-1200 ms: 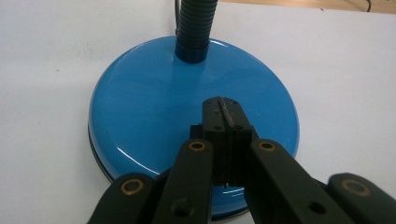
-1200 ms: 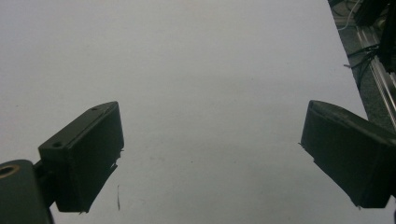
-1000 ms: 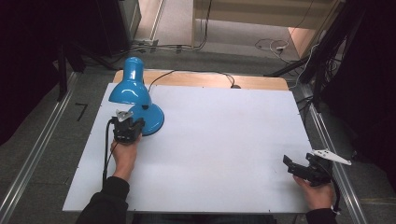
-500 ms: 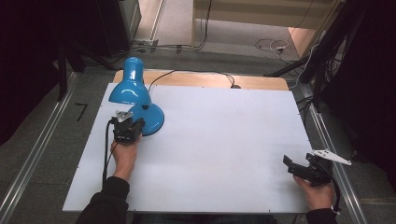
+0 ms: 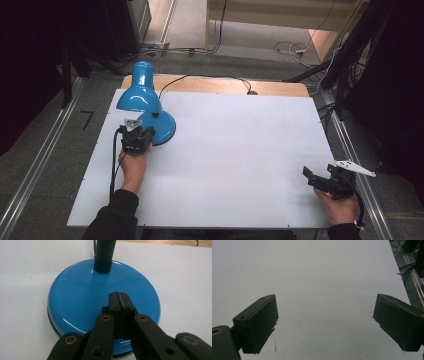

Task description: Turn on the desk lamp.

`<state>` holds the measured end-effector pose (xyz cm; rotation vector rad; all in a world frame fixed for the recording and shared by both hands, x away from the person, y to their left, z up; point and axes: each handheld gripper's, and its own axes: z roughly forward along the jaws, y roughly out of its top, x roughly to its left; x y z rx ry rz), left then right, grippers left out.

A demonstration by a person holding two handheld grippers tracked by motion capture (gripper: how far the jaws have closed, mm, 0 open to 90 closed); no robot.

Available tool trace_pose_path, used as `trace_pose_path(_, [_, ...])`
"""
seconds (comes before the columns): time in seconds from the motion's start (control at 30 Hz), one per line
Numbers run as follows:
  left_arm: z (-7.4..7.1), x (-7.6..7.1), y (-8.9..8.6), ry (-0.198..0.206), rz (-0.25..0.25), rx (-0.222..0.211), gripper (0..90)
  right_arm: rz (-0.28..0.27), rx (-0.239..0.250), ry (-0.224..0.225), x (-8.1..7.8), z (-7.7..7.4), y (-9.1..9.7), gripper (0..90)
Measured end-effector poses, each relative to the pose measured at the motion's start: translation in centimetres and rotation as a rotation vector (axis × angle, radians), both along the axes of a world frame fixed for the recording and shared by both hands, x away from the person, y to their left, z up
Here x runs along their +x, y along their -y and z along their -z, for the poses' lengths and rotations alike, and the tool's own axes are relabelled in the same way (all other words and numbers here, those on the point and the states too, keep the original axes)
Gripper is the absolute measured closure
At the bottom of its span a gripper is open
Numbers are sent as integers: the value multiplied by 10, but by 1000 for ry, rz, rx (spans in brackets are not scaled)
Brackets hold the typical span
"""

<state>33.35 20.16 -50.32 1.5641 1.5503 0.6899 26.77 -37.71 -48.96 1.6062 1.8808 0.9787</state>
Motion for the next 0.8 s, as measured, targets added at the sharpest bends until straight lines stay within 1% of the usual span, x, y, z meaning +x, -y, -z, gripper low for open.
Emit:
trace_pose_path(0.3, [0, -1, 1, 4, 0, 13, 900, 3, 2, -4, 0, 0, 0, 44])
trace_pose_path(0.8, [0, -1, 1, 5, 0, 14, 900, 4, 4, -5, 0, 0, 0, 45])
